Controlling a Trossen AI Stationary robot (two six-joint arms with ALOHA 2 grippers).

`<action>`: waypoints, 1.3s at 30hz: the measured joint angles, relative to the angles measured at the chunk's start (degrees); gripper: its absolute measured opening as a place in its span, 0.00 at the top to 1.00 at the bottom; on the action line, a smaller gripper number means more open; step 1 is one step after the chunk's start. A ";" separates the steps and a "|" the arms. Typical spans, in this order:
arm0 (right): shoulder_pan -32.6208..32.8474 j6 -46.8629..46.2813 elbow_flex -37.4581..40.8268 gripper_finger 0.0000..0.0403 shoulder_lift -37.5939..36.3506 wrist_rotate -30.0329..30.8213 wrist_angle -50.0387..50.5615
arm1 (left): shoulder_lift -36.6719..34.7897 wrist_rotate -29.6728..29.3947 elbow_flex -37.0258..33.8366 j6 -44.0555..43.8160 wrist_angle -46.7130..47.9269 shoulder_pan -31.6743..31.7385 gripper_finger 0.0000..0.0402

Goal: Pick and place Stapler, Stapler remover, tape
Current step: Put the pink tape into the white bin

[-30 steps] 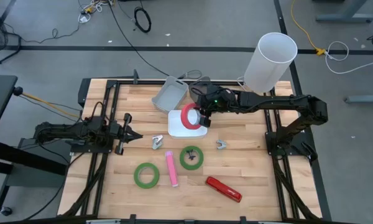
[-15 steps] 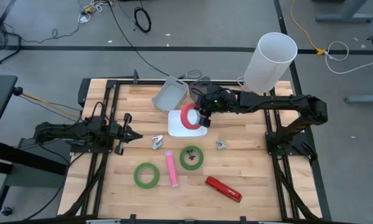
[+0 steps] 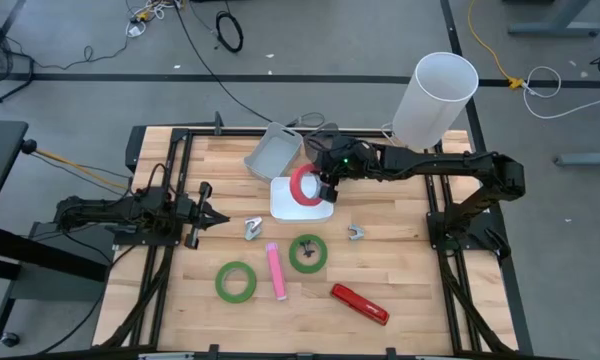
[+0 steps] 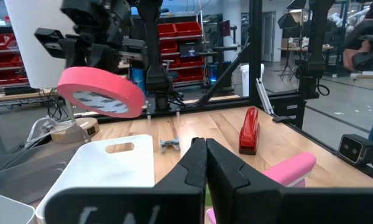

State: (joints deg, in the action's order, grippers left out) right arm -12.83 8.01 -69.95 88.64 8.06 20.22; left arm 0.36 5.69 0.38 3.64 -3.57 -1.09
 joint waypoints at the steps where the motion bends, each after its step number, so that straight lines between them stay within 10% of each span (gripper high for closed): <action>1: -0.70 0.00 0.00 0.80 0.00 0.54 0.10 | 0.00 -0.02 0.00 -0.01 -0.01 -0.02 0.98; 15: -10.46 0.02 0.00 0.80 0.00 10.57 0.78 | 0.00 -0.02 0.01 0.00 -0.01 -0.02 0.98; 39: -10.16 -1.89 -0.01 0.80 0.00 2.77 1.32 | 0.00 -0.02 0.02 -0.02 0.00 -0.02 0.98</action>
State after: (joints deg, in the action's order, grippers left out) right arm -22.99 6.12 -69.97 88.64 10.83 21.53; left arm 0.36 5.67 0.40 3.62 -3.57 -1.10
